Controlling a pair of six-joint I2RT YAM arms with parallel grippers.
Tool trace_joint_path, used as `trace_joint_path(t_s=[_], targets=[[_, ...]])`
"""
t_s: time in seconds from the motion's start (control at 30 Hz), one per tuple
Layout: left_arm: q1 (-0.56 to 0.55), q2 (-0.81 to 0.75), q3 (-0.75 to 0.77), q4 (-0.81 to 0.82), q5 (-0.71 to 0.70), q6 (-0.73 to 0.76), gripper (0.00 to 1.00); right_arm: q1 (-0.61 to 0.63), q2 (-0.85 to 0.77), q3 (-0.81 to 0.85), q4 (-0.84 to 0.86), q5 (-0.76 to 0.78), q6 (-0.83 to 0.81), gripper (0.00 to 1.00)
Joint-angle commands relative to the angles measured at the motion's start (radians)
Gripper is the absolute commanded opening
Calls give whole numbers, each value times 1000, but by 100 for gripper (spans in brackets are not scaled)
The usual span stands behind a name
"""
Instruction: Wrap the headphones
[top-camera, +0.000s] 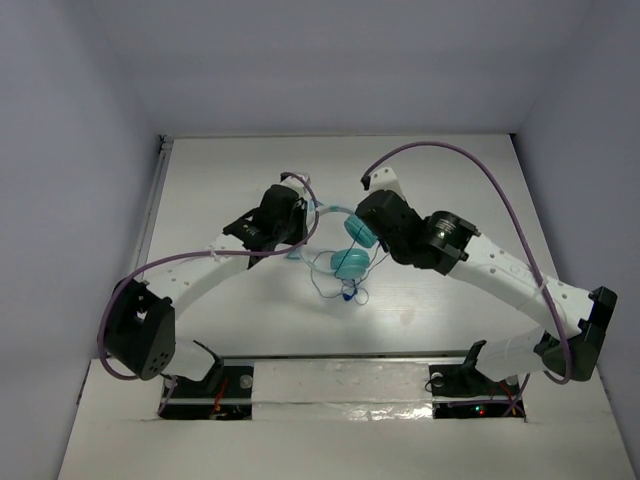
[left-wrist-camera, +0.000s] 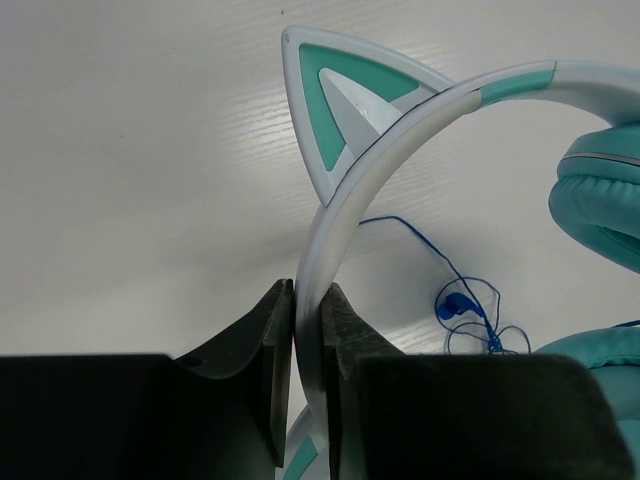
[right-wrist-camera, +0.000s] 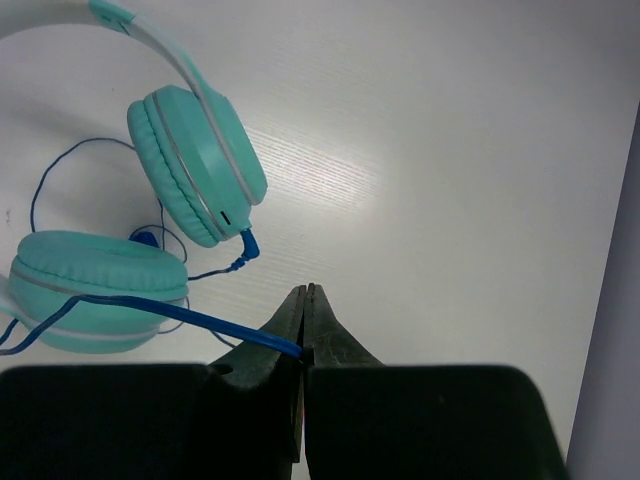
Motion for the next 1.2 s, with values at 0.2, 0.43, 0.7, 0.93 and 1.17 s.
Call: trace_joint_path(t_s=[0.2, 0.43, 0.7, 0.93, 1.17], targets=[[-21, -126, 117, -60, 79, 31, 0, -23, 30, -4, 51, -10, -4, 1], [-30, -124, 108, -80, 300, 63, 0, -56, 35, -15, 128, 67, -26, 1], [-30, -126, 140, -148, 343, 103, 0, -115, -30, -55, 251, 99, -90, 6], [-30, -164, 169, -136, 392, 101, 0, -125, -39, -111, 328, -13, -52, 11], [14, -207, 197, -75, 488, 67, 0, -172, -117, -239, 507, -171, -23, 16]])
